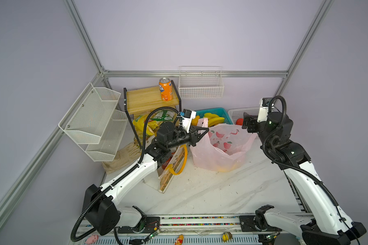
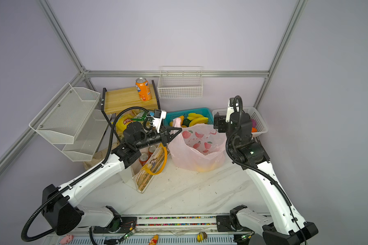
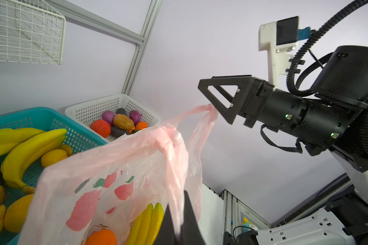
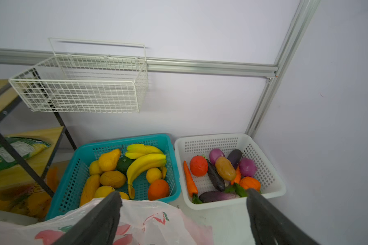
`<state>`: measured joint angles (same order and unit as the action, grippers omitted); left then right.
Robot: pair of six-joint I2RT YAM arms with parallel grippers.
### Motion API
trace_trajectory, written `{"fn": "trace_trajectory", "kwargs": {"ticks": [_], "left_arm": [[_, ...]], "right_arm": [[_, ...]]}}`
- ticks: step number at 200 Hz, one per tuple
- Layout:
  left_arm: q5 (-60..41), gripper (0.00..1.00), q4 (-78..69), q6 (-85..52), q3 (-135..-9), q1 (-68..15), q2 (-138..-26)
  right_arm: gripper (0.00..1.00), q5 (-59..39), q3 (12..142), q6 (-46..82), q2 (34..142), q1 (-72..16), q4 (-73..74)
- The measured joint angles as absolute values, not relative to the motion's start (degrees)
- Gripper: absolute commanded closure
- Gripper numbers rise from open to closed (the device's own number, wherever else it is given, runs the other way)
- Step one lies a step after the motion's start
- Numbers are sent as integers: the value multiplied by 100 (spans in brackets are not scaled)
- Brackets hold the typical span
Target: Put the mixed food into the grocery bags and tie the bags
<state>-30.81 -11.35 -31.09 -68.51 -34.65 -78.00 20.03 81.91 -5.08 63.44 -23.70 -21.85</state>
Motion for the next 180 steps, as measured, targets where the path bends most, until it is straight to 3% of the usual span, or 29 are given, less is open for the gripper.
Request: {"fn": "trace_trajectory", "kwargs": {"ticks": [73, 139, 155, 180], "left_arm": [[-3081, 100, -1138, -3190, -6851, -3465, -7800], [-3083, 100, -1155, -3240, -6851, -3465, -7800], [-3089, 100, -1155, -3240, -6851, -3465, -7800], [-3107, 100, -1153, -3240, -6851, -3465, -7800]], "right_arm": [[10, -650, 7039, -891, 5537, -2582, -1039], [17, -2497, 4980, -652, 5618, -2939, 650], [25, -2615, 4713, -580, 5782, -3096, 1044], [45, -2860, 4534, -506, 6075, -3205, 1621]]}}
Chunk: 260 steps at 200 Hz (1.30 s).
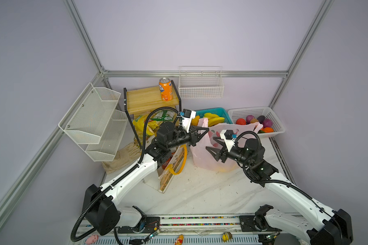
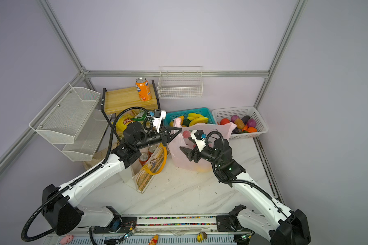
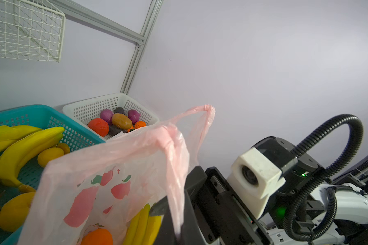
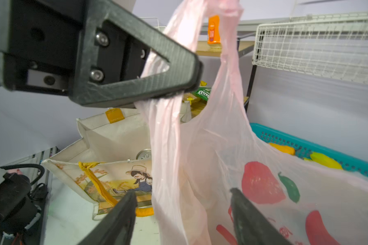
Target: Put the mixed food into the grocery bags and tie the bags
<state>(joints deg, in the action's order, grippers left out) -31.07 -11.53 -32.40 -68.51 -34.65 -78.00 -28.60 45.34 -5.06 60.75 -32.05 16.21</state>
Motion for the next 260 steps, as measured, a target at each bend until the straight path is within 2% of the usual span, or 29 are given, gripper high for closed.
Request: {"fn": "trace_trajectory", "kwargs": {"ticks": [20, 33, 65, 75, 92, 118, 153, 201, 260], "left_arm": [[-3111, 100, -1153, -3240, -6851, -3468, -7800], [-3111, 100, -1151, -3240, -6851, -3465, -7800], [-3114, 87, -1120, -3197, -6851, -3465, -7800], [-3109, 82, -1096, -3173, -6851, -3463, -7800], [-3107, 69, -1063, -3046, -6851, -3461, -7795], [-3133, 42, -840, -2735, -6851, -3450, -7703], [-3295, 23, -397, -2130, -6851, -3358, -7188], [-3253, 8, 298, -1122, -6945, -3085, -6613], [-3632, 4, 1096, -615, -8702, -3081, -8173]], "right_arm": [[62, -2985, 4464, -462, 6235, -3208, 1986], [70, -3000, 4381, -495, 6287, -3208, 2178], [93, -2965, 4169, -572, 6250, -3208, 2366], [97, -2958, 4112, -576, 6193, -3208, 2379], [99, -2928, 4032, -626, 6060, -3208, 2386], [100, -2860, 3975, -676, 5883, -3208, 2383], [100, -2823, 3972, -694, 5839, -3208, 2386], [100, -2838, 3972, -696, 5843, -3208, 2386], [100, -2862, 3929, -694, 5843, -3208, 2499]]}}
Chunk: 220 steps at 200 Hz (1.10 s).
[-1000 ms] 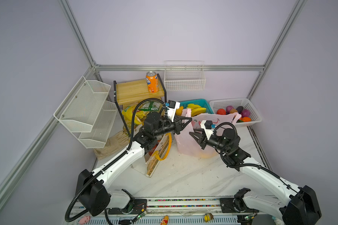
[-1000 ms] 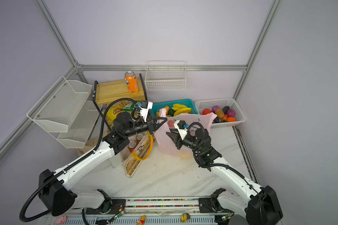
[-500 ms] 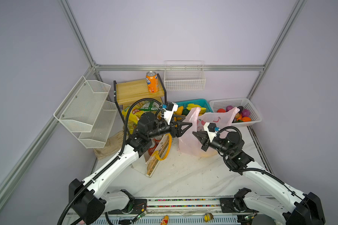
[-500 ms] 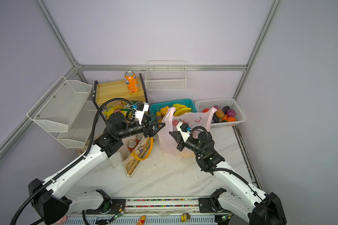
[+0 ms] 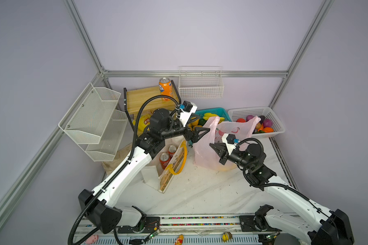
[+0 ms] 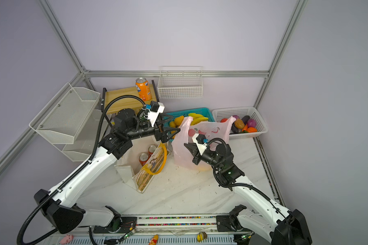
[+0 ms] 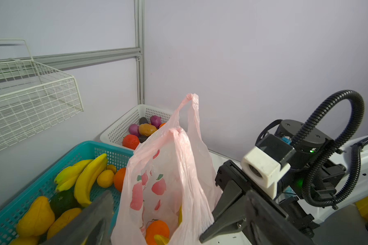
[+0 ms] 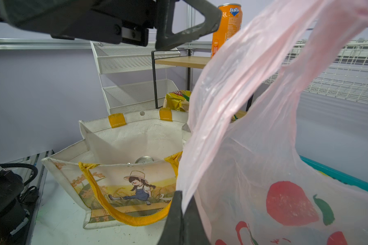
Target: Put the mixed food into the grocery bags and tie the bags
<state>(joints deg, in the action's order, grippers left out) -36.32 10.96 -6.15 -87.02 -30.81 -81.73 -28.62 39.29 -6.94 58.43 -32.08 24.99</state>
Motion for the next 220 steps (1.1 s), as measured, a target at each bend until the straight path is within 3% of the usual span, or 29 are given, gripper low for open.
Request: {"fn": "trace_trajectory", "kwargs": {"ticks": [85, 124, 155, 196, 220], "left_arm": [[-4657, 2, 1306, -777, -10230, -3081, -10009], [-5068, 9, 1299, -961, -10698, -3103, -10466], [-5192, 28, 1278, -1090, -10807, -3153, -10562], [-5323, 67, 1066, -1372, -10822, -3208, -10597], [-5242, 85, 760, -1605, -10787, -3205, -10558]], "right_arm": [[100, -2921, 3929, -716, 5841, -3208, 2484], [100, -2926, 3929, -714, 5841, -3208, 2471], [100, -2919, 3929, -714, 5846, -3208, 2458], [100, -2799, 3933, -714, 5846, -3208, 2423], [100, -2484, 3983, -670, 5846, -3208, 2259]]}}
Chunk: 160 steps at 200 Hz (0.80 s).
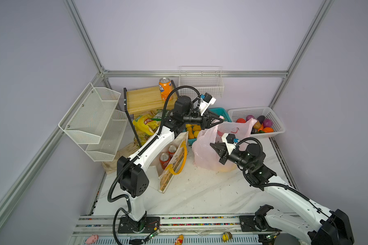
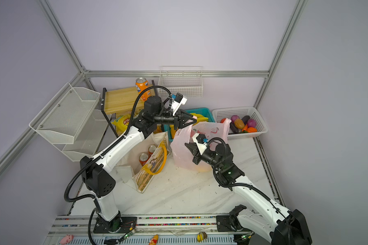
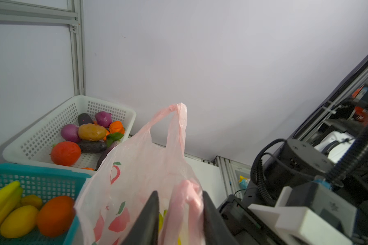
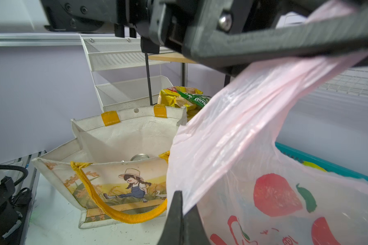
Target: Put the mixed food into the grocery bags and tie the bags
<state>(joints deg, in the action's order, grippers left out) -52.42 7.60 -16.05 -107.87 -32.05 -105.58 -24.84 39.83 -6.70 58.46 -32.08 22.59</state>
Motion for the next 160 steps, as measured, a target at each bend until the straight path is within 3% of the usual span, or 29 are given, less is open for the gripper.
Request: {"fn": "trace_trajectory", "kwargs": {"ticks": [21, 69, 104, 125, 160], "left_arm": [[-4960, 93, 67, -1918, -10167, -3205, -10178], [-4274, 100, -1507, -2838, -8466, -3253, -9150], [-3789, 100, -1931, -3153, -7924, -3428, -9008], [-3568, 100, -2012, -3258, -7782, -3520, -8986], [-3291, 100, -2071, -3433, -7721, -3621, -8892]], "right_arm": [[93, -2016, 4115, -530, 5854, -3208, 1977], [38, -1188, 4233, -27, 5826, -3212, 1693], [13, -1256, 4180, 69, 5583, -3356, 2045], [7, -1256, 4121, 64, 5474, -3612, 2425], [12, -808, 4125, 89, 5697, -4003, 3017]]}}
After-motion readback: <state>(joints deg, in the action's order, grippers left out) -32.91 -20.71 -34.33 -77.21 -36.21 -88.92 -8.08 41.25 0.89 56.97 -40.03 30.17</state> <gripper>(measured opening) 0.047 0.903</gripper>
